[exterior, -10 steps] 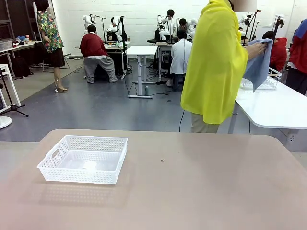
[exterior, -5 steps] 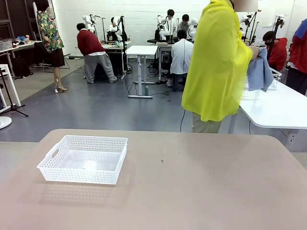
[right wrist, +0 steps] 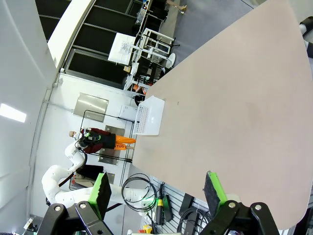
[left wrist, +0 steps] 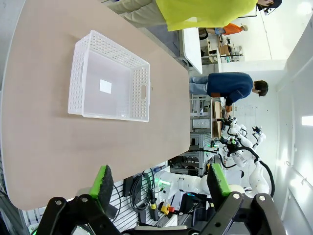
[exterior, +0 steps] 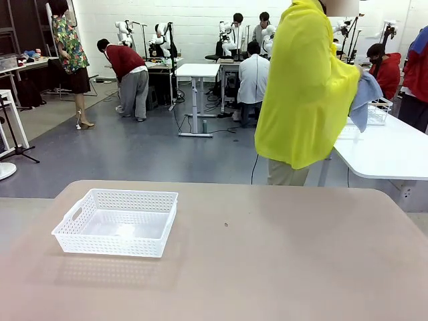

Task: Clean and organize the cups into the basket.
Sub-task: Pick up the Organizing basket and move it to the center of the table, then pick up the Reusable plastic cup from the right side of the table and place it inside the Organizing basket.

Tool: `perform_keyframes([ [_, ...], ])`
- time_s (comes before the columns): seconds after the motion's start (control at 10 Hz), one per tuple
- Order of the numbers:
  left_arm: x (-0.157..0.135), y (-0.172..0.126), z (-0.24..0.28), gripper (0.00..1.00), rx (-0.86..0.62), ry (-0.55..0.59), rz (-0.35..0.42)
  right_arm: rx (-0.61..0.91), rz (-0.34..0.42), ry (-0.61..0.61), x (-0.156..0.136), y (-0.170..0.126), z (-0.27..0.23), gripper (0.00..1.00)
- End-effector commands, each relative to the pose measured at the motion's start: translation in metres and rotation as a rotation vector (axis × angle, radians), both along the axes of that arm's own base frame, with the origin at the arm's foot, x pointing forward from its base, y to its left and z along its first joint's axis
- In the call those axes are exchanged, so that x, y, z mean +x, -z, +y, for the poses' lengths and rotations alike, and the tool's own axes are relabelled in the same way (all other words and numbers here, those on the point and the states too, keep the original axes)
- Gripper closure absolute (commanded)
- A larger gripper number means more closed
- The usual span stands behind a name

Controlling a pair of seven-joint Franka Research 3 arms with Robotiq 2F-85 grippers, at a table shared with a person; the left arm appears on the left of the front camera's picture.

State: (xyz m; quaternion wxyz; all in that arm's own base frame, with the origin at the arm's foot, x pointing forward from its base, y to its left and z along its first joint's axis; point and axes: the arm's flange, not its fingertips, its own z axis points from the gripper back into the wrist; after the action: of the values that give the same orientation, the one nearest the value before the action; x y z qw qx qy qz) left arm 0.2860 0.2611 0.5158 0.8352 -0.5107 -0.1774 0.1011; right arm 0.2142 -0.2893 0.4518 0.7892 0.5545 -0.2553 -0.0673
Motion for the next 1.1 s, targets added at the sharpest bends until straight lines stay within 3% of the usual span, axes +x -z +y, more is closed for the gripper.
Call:
perform_keyframes([
  [0.0, -0.0001, -0.0005, 0.0003, 0.0, -0.005, 0.004, -0.006, 0.008, 0.002, -0.003, -0.0014, -0.0019, -0.0005, 0.0],
  [1.0, -0.0001, -0.0005, 0.0003, 0.0, -0.005, 0.004, -0.006, 0.008, 0.002, -0.003, -0.0014, -0.0019, -0.0005, 0.0],
])
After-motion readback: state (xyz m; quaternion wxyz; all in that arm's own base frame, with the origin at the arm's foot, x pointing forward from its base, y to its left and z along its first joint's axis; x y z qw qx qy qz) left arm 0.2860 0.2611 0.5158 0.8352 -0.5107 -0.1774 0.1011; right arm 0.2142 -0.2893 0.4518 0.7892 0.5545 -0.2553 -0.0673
